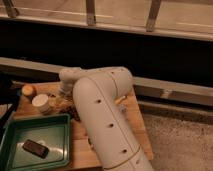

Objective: Place fork in metal cup

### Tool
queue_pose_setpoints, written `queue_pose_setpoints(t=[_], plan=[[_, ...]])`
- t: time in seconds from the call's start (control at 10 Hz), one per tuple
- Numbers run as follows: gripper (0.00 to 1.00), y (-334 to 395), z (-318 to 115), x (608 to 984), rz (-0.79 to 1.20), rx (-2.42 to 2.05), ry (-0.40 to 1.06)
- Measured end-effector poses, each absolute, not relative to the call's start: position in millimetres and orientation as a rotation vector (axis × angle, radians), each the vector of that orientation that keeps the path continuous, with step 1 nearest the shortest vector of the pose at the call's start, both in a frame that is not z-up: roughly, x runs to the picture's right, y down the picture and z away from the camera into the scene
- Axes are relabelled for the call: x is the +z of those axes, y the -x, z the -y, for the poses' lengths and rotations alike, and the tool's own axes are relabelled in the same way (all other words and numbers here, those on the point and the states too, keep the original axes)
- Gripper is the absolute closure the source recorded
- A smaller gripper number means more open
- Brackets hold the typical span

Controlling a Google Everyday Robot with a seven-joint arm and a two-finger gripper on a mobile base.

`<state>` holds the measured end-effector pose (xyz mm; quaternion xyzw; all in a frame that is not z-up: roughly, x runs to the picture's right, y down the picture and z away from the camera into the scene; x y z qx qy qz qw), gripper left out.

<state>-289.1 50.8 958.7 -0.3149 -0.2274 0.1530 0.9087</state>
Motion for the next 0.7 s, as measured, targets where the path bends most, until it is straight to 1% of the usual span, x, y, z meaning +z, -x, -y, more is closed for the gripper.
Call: queue_pose_setpoints(t=[0.3, 0.4, 0.5, 0.7], plan=[[0.34, 298.3, -52.6, 965.9, 0.492, 0.326, 0.651], [0.35, 298.8, -52.3, 967.8, 0.498, 0.331, 0.650], [0.40, 300.3, -52.4, 968.7, 0.501, 0.332, 0.647], [0.63, 301.9, -52.1, 968.0, 0.506, 0.334, 0.646]])
